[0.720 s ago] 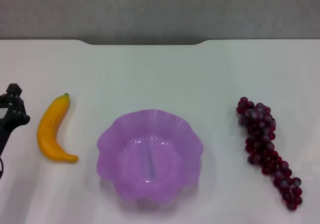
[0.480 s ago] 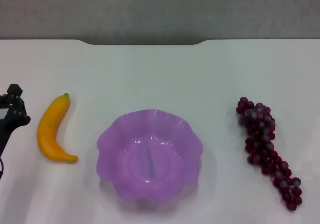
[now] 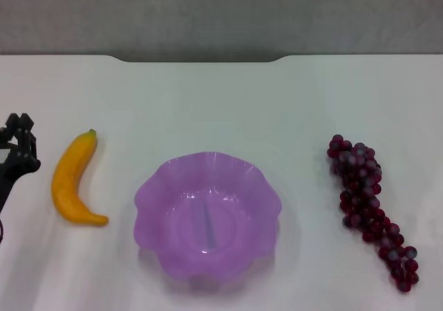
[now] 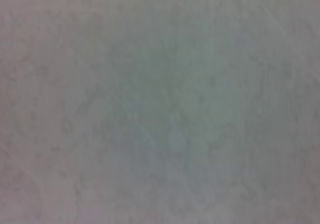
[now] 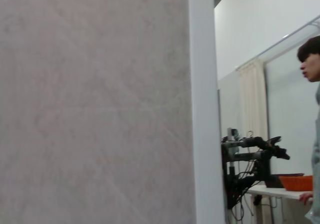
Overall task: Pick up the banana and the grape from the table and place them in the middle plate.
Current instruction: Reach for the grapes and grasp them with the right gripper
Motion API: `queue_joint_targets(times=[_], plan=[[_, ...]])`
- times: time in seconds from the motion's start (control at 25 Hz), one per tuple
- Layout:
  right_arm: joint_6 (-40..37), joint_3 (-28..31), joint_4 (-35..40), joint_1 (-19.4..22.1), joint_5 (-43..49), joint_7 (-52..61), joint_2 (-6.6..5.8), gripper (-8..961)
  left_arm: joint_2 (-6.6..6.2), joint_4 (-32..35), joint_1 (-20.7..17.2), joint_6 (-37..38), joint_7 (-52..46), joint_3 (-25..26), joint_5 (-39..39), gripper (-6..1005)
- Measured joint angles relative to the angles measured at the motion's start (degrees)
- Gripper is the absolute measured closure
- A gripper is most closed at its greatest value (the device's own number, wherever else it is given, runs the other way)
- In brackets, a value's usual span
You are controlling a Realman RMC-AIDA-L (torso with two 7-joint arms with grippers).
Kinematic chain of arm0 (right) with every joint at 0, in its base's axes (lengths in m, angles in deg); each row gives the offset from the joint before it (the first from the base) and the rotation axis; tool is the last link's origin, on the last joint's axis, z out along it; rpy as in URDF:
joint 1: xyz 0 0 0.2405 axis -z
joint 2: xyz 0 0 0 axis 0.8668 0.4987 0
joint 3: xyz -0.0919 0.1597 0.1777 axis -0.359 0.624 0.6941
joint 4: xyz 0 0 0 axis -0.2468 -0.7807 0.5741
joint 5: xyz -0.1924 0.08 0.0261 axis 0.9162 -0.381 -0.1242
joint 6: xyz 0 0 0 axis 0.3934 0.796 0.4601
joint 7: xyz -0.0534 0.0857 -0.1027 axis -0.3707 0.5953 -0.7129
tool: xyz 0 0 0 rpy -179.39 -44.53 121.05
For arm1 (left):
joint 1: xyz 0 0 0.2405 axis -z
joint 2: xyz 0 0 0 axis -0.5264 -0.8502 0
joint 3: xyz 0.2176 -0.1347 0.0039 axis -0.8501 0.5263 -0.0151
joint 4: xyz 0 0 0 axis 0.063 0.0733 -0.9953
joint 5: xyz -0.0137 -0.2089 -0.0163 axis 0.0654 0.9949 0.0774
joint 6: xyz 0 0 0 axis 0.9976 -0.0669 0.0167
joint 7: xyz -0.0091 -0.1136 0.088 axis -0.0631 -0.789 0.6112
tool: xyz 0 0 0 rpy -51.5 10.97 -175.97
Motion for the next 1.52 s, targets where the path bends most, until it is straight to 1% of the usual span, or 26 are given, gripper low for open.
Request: queue_joint_targets(times=[0.08, 0.12, 0.28, 0.4, 0.52, 0.72, 0.84, 0.96, 1.16, 1.28, 1.52], plan=[[0.15, 1.11, 0.15, -0.30, -0.01, 0.01, 0.00, 769, 0.11, -0.22, 0.13, 0.17, -0.22, 0.42, 0.32, 928], [0.43, 2.46, 0.29, -0.53, -0.03, 0.02, 0.08, 732, 0.17, -0.33, 0.29, 0.36, -0.34, 0.56, 0.43, 877], [0.98, 3.94, 0.44, -0.72, -0.07, 1.02, 0.19, 586, 0.25, -0.39, 0.71, 1.20, -1.08, 0.31, 0.49, 672], [2.14, 4.25, 0.32, -0.74, -0.08, 4.99, 0.14, 450, 0.25, -0.41, 0.71, 0.47, -4.35, 0.24, 0.49, 607], [5.46, 4.23, 0.04, -0.78, 0.23, 8.38, -0.03, 302, -0.07, -0.26, 0.90, -0.98, -8.75, 0.15, 0.09, 543], [10.39, 3.82, -0.23, -1.60, 0.96, 9.96, -0.34, 160, -0.37, 0.13, 1.23, -3.95, -13.02, 0.08, -0.34, 435], [15.05, 3.81, -0.25, -2.79, 3.88, 10.05, -0.55, 75, -0.47, 0.13, 1.54, -6.49, -13.31, 0.02, -2.15, 334], [18.93, 3.90, -0.25, -4.05, 7.88, 10.13, -0.81, 62, -0.52, 0.09, 2.37, -8.20, -13.40, 0.02, -3.93, 233], [23.96, 3.77, -0.07, -6.81, 16.41, 10.36, -1.15, 50, -0.52, 0.08, 2.96, -9.31, -13.09, 0.02, -4.62, 106], [26.79, 3.84, 0.24, -8.40, 21.21, 10.39, -1.00, 53, -0.53, 0.10, 3.03, -9.33, -13.05, 0.02, -4.63, 106], [31.64, 3.76, 1.59, -10.43, 27.64, 10.41, -0.64, 59, -0.53, 0.13, 3.15, -9.36, -13.01, 0.03, -4.64, 107]])
